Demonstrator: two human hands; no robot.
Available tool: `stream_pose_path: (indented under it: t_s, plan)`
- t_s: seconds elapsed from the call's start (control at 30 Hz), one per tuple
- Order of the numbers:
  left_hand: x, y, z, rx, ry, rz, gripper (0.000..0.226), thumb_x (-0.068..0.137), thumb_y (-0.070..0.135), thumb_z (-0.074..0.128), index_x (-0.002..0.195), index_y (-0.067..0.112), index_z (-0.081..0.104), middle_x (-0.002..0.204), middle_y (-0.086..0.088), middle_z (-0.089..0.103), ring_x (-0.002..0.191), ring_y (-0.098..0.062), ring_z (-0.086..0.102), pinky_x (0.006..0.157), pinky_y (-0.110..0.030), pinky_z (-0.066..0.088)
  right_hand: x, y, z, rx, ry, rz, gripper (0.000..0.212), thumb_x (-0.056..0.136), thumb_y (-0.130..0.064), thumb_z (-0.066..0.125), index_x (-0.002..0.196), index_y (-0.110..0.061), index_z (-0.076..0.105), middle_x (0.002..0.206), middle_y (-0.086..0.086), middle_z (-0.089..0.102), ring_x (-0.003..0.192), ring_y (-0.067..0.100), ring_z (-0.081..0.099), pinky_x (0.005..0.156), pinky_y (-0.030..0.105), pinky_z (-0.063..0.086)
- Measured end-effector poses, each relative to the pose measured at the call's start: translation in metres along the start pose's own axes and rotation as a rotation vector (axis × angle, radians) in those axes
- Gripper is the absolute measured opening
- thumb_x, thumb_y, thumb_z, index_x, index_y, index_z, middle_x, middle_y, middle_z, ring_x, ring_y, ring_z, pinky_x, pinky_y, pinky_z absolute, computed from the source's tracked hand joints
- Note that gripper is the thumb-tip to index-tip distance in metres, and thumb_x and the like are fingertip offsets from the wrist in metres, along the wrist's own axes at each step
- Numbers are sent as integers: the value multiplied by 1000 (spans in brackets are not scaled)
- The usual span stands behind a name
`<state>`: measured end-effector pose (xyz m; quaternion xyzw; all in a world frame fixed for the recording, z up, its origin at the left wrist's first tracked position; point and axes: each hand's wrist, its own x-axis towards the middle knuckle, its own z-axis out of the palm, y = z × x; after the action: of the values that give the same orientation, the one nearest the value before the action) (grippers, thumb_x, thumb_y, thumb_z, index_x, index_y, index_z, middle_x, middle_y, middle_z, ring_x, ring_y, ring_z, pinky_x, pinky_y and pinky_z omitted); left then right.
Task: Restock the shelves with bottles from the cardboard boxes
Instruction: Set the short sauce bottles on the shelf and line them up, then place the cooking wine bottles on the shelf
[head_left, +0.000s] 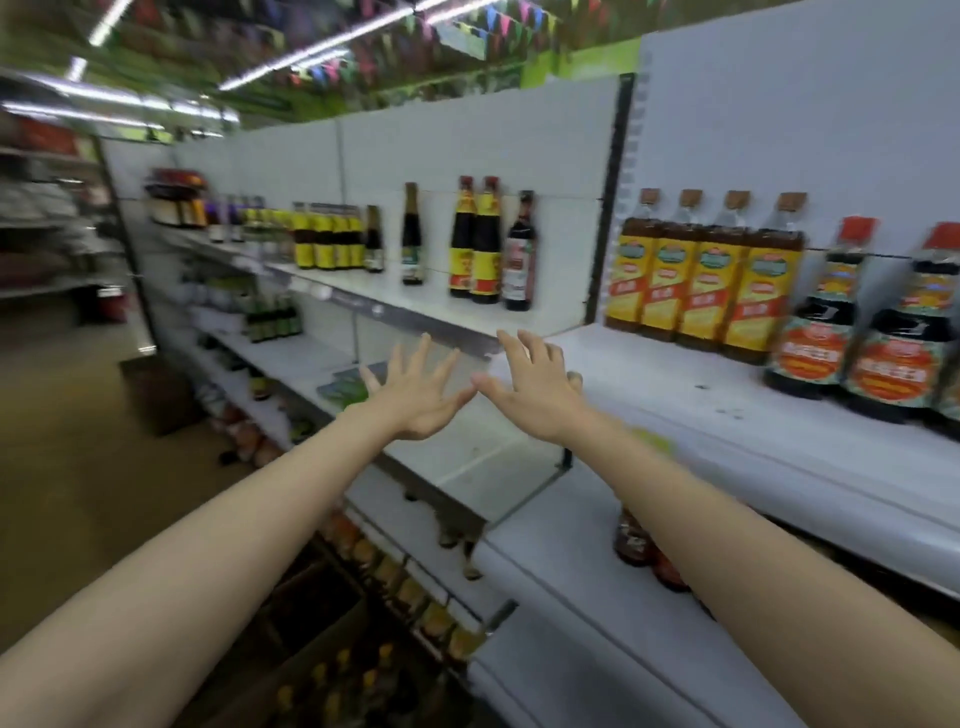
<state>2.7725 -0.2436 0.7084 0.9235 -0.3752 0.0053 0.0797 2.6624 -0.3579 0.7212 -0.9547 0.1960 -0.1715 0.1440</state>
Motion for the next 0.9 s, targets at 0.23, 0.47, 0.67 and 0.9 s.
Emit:
stream_pose_path:
  t_s: [0.23,0.47,0.67,0.9]
  plan:
    - [-75,-175,24,8,-235,-268,71,90,71,14,151,38,-1,158,2,-20,145,-31,-18,110,-63,-5,12,-129,127,103,-255,-58,68,95,-59,36,151,-25,20,155,9,14,143,32,11,109,57,24]
    - [-143,-297,70,-31,-398,-497,74,88,73,11,151,37,-2,159,-1,-18,145,-33,-15,111,-63,-3,5,-217,244,94,-548,-88,73,95,-61,35,153,-29,4,160,8,4,143,36,20,112,54,25]
    - [-149,-359,102,-42,-433,-603,74,88,73,11,151,37,-5,158,0,-19,145,-32,-15,111,-64,-4,23,-256,309,-60,-739,-213,71,95,-64,27,153,-35,-4,161,3,-8,147,33,-8,114,61,7]
    - [-110,-432,124,-45,-482,-735,74,88,74,14,150,38,-6,158,1,-20,145,-31,-16,112,-63,-4,94,-290,389,-48,-832,-304,67,95,-65,25,153,-37,3,160,4,-13,146,34,-12,112,61,6]
